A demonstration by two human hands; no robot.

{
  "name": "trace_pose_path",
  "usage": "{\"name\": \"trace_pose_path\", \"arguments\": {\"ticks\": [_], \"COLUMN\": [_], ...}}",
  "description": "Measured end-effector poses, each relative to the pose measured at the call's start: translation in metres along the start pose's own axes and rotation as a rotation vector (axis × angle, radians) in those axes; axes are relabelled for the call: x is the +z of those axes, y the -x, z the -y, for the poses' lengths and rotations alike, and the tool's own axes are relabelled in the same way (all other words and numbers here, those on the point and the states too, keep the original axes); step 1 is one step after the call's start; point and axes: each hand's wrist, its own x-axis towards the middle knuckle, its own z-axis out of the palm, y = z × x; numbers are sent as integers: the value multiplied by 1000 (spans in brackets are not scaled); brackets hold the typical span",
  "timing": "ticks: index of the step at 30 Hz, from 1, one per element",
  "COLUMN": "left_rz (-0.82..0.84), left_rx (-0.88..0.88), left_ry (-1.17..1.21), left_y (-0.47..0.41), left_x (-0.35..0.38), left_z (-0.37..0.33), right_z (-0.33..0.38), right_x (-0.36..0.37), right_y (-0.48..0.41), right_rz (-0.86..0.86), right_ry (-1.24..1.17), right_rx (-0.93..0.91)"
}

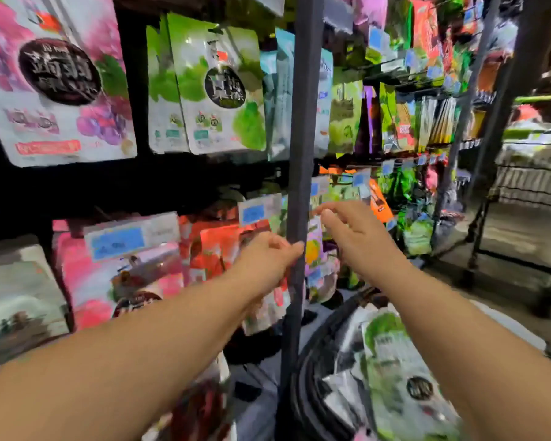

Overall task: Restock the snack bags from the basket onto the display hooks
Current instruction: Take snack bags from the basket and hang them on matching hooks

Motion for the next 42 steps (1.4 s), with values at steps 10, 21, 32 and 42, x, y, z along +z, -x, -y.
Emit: {"name": "trace_pose_path", "arguments": {"ticks": [10, 21, 32, 42], "left_rz": [148, 444, 429, 414], "left_rx": [40, 131, 146, 131], "left_ry": [-553, -809, -815, -749], "left_y": [67, 71, 74, 78], "left_x": [114, 114, 118, 119], "left_z": [114, 116, 117, 116], "right_z": [-91, -124, -85, -77], "right_x": [-41, -84, -69, -61], "right_y": [123, 185, 253, 239], "right_rz": [234, 290, 127, 128], "right_ry": [258, 516, 502, 543], "right_rx": [363, 472, 771, 785]}}
